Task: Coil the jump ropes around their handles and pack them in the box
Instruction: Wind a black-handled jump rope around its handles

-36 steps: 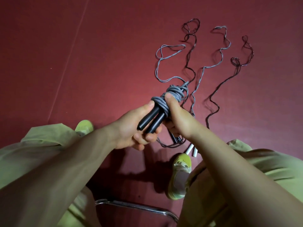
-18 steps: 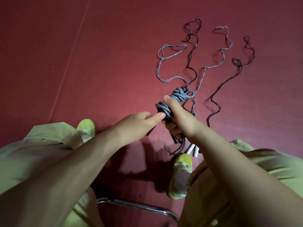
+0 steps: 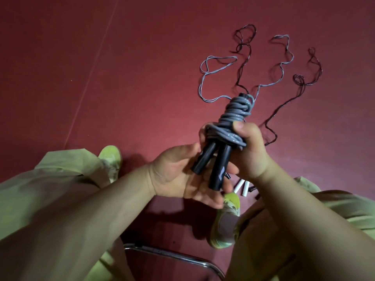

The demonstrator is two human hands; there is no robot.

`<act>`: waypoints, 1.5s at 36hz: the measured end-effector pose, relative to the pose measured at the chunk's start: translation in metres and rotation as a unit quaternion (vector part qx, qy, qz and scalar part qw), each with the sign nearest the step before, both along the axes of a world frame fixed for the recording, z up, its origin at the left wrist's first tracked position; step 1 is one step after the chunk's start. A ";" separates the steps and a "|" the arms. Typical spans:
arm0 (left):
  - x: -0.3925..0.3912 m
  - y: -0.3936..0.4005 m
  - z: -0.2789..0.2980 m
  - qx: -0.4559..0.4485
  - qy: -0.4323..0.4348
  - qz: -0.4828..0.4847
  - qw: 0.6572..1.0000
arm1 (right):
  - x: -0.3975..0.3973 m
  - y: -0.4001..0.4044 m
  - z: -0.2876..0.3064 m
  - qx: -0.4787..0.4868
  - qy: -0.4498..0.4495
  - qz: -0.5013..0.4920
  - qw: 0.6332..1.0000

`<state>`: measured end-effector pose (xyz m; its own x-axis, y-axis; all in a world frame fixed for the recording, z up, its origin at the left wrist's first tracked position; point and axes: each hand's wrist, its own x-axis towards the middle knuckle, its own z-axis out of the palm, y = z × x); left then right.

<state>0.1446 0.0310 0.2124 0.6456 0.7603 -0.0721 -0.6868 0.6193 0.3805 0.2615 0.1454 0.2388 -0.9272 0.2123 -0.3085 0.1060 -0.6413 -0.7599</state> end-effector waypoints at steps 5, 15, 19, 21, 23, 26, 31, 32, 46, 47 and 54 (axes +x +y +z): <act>0.015 -0.001 0.000 -0.012 -0.121 -0.030 0.992 | 0.001 -0.001 -0.003 0.049 -0.067 -0.038 0.996; -0.003 0.010 0.013 -0.121 0.030 -0.026 0.992 | 0.000 0.007 0.000 0.202 -0.171 -0.003 0.964; -0.008 0.013 0.019 -0.179 0.111 0.001 0.978 | 0.001 0.009 0.000 0.211 -0.186 0.005 0.959; -0.009 0.013 0.019 -0.189 0.147 0.007 0.971 | 0.003 0.010 0.001 0.225 -0.208 0.011 0.952; -0.011 0.014 0.018 -0.200 0.186 0.009 0.962 | 0.004 0.012 0.002 0.240 -0.229 0.014 0.943; -0.014 0.015 0.017 -0.205 0.250 0.012 0.946 | 0.006 0.013 0.000 0.266 -0.266 0.011 0.926; -0.015 0.017 0.017 -0.194 0.384 -0.002 0.903 | 0.006 0.011 -0.004 0.290 -0.304 0.031 0.907; -0.014 0.017 0.017 -0.195 0.391 0.000 0.900 | 0.006 0.011 -0.004 0.289 -0.309 0.031 0.906; -0.012 0.017 0.004 -0.045 0.714 0.017 0.699 | 0.005 0.010 -0.017 0.285 -0.386 0.093 0.872; -0.012 0.017 0.003 -0.042 0.728 0.018 0.684 | 0.005 0.009 -0.016 0.275 -0.387 0.092 0.876; -0.012 0.015 0.007 -0.007 0.744 0.029 0.667 | 0.001 0.009 -0.010 0.272 -0.357 0.034 0.893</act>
<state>0.1327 0.0462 0.2196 -0.1807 0.7732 -0.6079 0.4218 0.6193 0.6623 0.2627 0.1539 0.2293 -0.5513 0.4612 -0.6953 0.7129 -0.1724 -0.6797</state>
